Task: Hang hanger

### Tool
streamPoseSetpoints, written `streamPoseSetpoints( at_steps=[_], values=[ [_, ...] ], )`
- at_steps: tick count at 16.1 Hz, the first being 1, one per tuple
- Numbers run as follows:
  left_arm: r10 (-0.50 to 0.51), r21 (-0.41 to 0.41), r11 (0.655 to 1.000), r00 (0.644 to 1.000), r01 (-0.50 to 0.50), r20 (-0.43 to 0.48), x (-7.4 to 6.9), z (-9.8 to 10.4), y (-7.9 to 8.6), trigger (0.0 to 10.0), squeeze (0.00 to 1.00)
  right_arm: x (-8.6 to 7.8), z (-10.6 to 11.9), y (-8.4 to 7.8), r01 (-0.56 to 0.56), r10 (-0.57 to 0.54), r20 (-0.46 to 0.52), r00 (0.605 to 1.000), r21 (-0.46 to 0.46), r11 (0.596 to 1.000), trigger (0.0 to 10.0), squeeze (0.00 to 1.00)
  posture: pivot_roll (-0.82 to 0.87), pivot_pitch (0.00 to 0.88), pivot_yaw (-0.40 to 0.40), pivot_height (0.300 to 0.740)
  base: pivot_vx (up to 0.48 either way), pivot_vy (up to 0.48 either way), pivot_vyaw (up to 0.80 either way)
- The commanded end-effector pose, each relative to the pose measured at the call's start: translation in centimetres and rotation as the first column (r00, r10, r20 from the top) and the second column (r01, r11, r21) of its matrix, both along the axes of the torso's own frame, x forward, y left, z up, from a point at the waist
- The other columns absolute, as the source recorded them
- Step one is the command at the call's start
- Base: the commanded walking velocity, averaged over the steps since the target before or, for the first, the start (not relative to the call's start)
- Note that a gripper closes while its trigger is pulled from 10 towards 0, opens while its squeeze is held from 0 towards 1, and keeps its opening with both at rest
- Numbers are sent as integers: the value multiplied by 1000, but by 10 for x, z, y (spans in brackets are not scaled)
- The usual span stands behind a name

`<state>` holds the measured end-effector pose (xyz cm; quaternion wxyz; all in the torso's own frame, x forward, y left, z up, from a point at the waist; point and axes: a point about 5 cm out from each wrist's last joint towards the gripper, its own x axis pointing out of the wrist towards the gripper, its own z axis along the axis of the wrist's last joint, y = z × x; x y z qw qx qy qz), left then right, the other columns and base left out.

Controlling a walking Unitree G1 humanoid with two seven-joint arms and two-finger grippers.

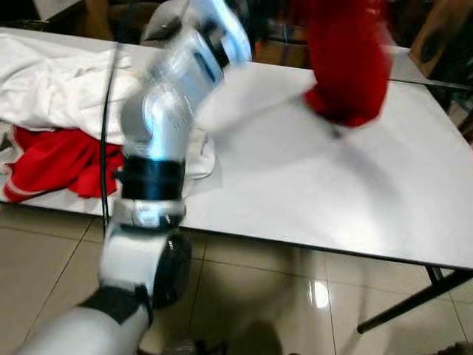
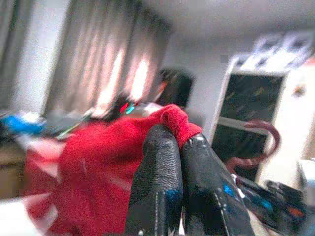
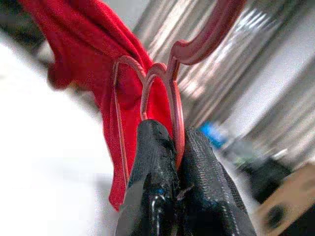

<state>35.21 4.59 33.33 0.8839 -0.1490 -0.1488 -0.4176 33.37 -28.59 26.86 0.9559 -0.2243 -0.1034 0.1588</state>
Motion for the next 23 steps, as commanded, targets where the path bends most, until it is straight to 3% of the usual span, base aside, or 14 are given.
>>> streamPoseSetpoints(
  at_steps=[1, 4, 6, 10, 11, 13, 14, 16, 17, 18, 19, 20, 21, 23],
  values=[
    [8, 53, 999, 1000, -7, -12, 0, -8, -11, 10000, 0, -3, -4, 1, -15, 15, -13, 1000, -15, 1000, 10000, 0, -43, 0, -51, 740, 0, 0, 0],
    [116, 279, 957, 988, -85, -99, 3, -79, -44, 10000, 0, -46, -66, -9, -95, 73, -267, 961, -71, 993, 10000, 0, -59, 0, -43, 740, 0, 0, 0],
    [144, 306, 946, 984, -105, -108, 6, -90, -52, 10000, 0, -60, -71, -17, -85, 58, -312, 948, -71, 994, 10000, 0, -74, 0, -32, 740, 0, 0, 0],
    [191, 332, 930, 979, -159, -65, 15, -89, -59, 10000, 0, -89, -60, -28, -109, 53, -371, 927, -131, 985, 10000, 0, -89, 0, -15, 740, 0, 0, 0],
    [179, 367, 918, 983, -154, -34, 15, -92, -59, 10000, 0, -99, -51, -38, -82, 7, -386, 922, -177, 981, 10000, 0, -97, 0, -2, 740, 0, 0, 0],
    [132, 472, 875, 991, -108, -18, 9, -114, -53, 10000, 0, -123, -41, -46, -111, -2, -469, 883, -214, 971, 10000, 0, -101, 0, 5, 740, 0, 0, 0],
    [189, 509, 849, 981, -141, -43, 11, -131, -46, 10000, 0, -137, -34, -48, -147, 22, -526, 850, -197, 969, 10000, 0, -103, 0, 6, 740, 0, 0, 0],
    [267, 532, 824, 962, -194, -62, 16, -146, -36, 10000, 0, -147, -21, -52, -159, 61, -533, 844, -141, 977, 10000, 0, -104, 0, 8, 740, 0, 0, 0],
    [251, 544, 820, 966, -177, -65, 15, -149, -35, 10000, 0, -148, -13, -55, -145, 50, -517, 855, -145, 979, 10000, 0, -105, 0, 8, 740, 0, 0, 0],
    [192, 542, 832, 977, -114, -89, 11, -152, -36, 10000, 298, -149, -7, -58, -127, 31, -504, 863, -157, 979, 10000, 0, -102, 0, 8, 740, 0, 0, 0],
    [128, 529, 847, 985, -47, -118, 6, -152, -38, 10000, 451, -149, -3, -60, -111, 10, -494, 870, -176, 978, 10000, 0, -101, 0, 8, 740, 0, 0, 0],
    [-108, 467, 865, 978, 181, -178, -15, -151, -45, 10000, 1000, -148, 7, -68, -39, -72, -450, 890, -233, 972, 10000, 0, -103, 0, 9, 740, 0, 0, 0],
    [-264, 477, 816, 945, 326, -195, -34, -150, -48, 10000, 1000, -143, 12, -72, 40, -138, -412, 901, -238, 970, 10000, 0, -103, 0, 6, 740, 0, 0, 0],
    [-380, 484, 759, 900, 436, -214, -51, -149, -46, 10000, 1000, -136, 10, -67, 81, -158, -385, 910, -208, 975, 10000, 0, -96, 0, 5, 740, 0, 0, 0]
  ],
)
